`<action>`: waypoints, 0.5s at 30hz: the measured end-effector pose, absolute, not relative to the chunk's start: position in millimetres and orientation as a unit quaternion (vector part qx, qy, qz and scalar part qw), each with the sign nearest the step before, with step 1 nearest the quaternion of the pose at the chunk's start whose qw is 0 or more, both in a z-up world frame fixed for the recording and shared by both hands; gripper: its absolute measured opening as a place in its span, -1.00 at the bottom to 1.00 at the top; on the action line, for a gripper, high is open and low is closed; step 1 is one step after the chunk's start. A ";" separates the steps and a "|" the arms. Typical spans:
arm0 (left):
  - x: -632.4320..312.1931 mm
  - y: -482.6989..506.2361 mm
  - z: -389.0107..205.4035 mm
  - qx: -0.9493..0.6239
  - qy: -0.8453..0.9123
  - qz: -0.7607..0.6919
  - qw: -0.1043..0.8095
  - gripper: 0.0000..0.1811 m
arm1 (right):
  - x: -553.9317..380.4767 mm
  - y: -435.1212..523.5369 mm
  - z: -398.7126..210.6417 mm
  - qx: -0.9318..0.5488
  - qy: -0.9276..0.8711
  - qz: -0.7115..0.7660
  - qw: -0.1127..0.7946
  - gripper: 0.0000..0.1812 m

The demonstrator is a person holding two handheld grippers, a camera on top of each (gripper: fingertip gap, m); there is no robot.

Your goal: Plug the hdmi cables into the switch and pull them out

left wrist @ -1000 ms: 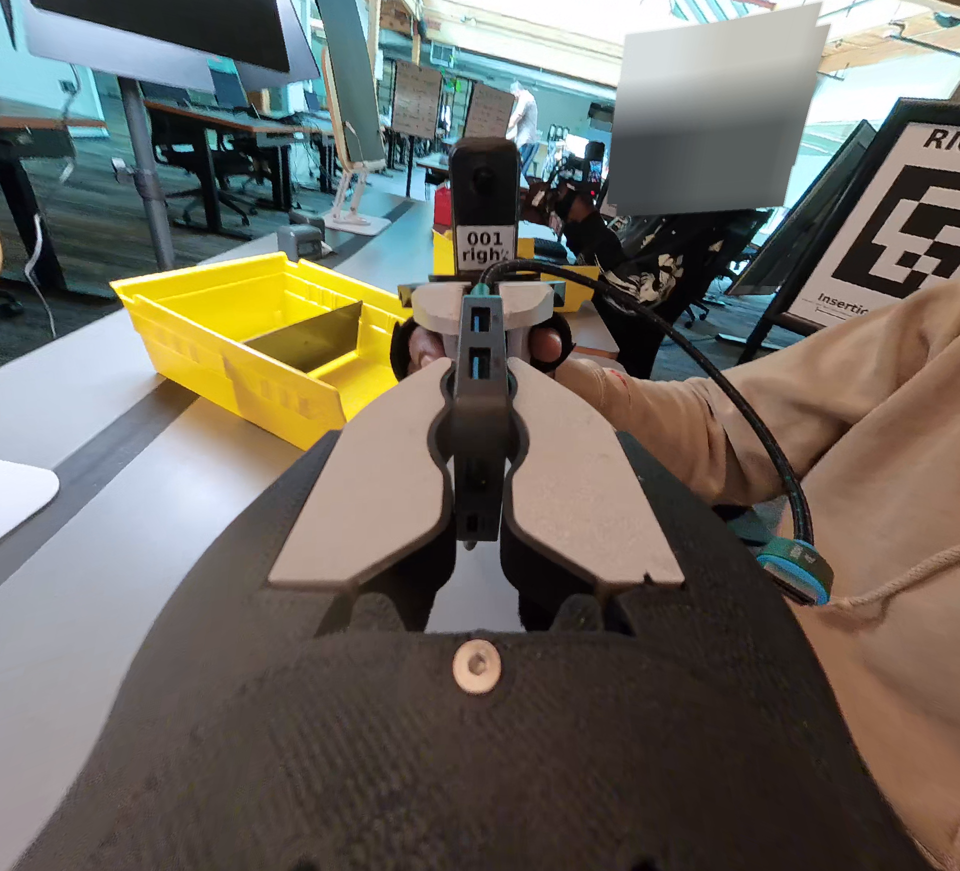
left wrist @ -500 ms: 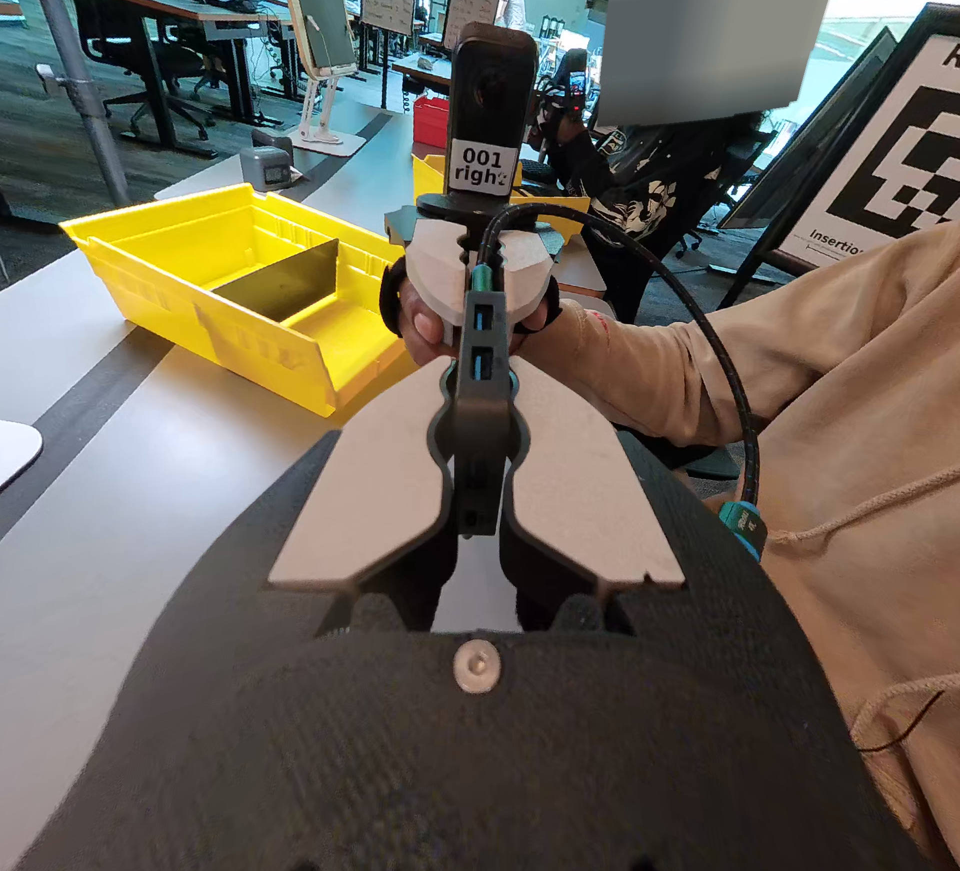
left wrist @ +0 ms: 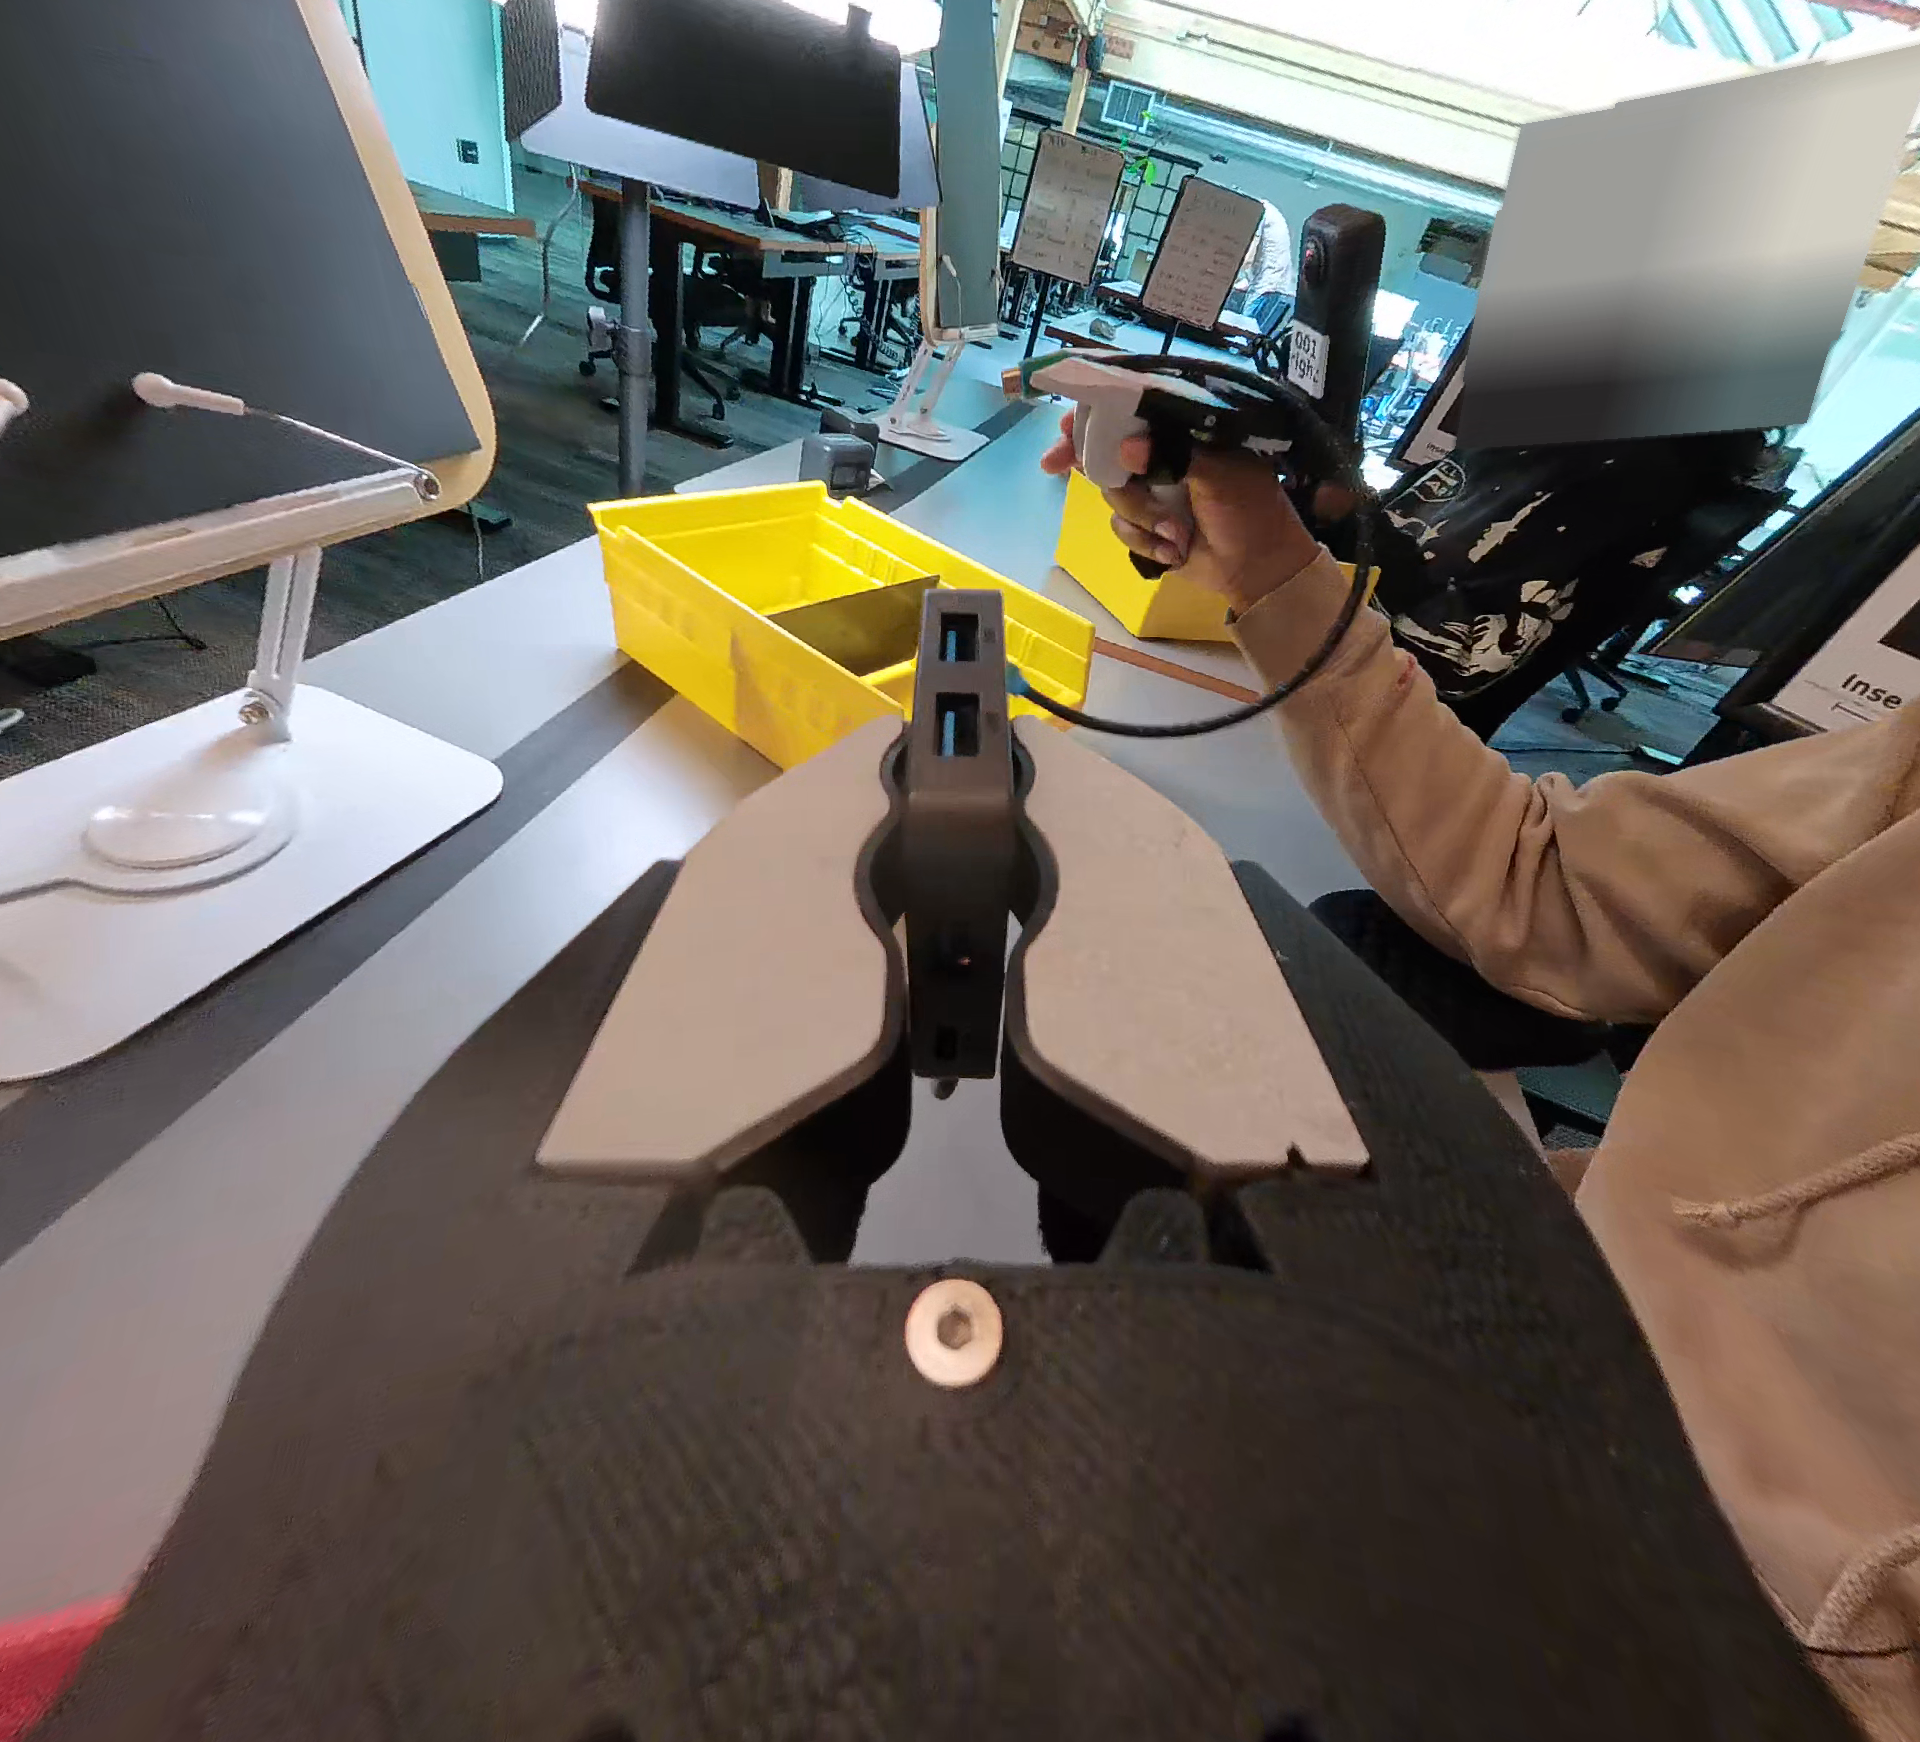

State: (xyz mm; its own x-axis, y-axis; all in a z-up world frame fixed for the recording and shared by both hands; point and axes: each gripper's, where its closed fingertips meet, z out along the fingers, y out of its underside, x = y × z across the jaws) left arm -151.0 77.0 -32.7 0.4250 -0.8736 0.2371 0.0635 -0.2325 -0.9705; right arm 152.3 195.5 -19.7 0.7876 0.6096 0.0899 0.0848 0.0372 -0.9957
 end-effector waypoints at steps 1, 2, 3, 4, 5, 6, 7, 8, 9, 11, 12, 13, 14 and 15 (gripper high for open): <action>-149.0 78.0 -34.3 -0.653 0.311 -0.437 0.535 -0.85 | 166.1 201.6 -20.5 -0.680 -0.233 0.171 0.673 -0.87; -147.7 78.5 -35.7 -0.654 0.312 -0.436 0.534 -0.85 | 179.8 206.6 -20.7 -0.690 -0.204 0.154 0.677 -0.87; -146.7 78.7 -36.9 -0.655 0.314 -0.435 0.533 -0.84 | 194.3 211.7 -22.6 -0.702 -0.174 0.133 0.678 -0.87; -146.1 79.0 -37.6 -0.655 0.315 -0.435 0.532 -0.84 | 207.7 216.7 -27.9 -0.715 -0.156 0.099 0.674 -0.87; -145.9 79.5 -38.1 -0.655 0.314 -0.436 0.531 -0.85 | 220.0 222.2 -37.7 -0.735 -0.147 0.053 0.660 -0.87; -145.5 80.0 -38.5 -0.655 0.312 -0.439 0.530 -0.85 | 232.0 227.7 -48.8 -0.754 -0.141 -0.004 0.641 -0.87; -144.8 80.6 -39.7 -0.655 0.311 -0.441 0.529 -0.85 | 242.1 232.6 -58.6 -0.766 -0.138 -0.062 0.625 -0.88; -143.7 81.0 -41.5 -0.657 0.312 -0.441 0.525 -0.85 | 248.7 236.9 -70.5 -0.779 -0.145 -0.116 0.599 -0.88; -142.5 81.4 -43.5 -0.660 0.314 -0.440 0.522 -0.84 | 250.4 240.6 -88.7 -0.800 -0.167 -0.156 0.555 -0.87; -139.9 81.6 -46.1 -0.663 0.318 -0.436 0.519 -0.85 | 245.0 243.3 -128.9 -0.835 -0.225 -0.193 0.463 -0.87; -138.9 81.2 -46.7 -0.663 0.321 -0.433 0.519 -0.85 | 238.6 242.4 -143.3 -0.845 -0.250 -0.190 0.434 -0.87; -138.2 80.6 -46.8 -0.663 0.324 -0.432 0.519 -0.84 | 231.5 237.8 -157.6 -0.859 -0.273 -0.171 0.398 -0.86; -138.0 80.2 -46.8 -0.663 0.326 -0.430 0.519 -0.84 | 226.9 231.9 -168.5 -0.870 -0.292 -0.156 0.366 -0.86; -138.3 80.0 -46.6 -0.663 0.327 -0.428 0.520 -0.85 | 226.7 227.6 -173.8 -0.873 -0.305 -0.157 0.347 -0.81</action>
State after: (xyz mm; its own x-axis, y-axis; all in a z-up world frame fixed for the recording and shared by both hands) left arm -138.3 80.0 -46.6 0.4200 -0.8787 0.2270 0.0107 -0.2453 -0.9694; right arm 226.7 227.6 -173.8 0.7648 0.4239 0.4851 0.6413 -0.5731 -0.5102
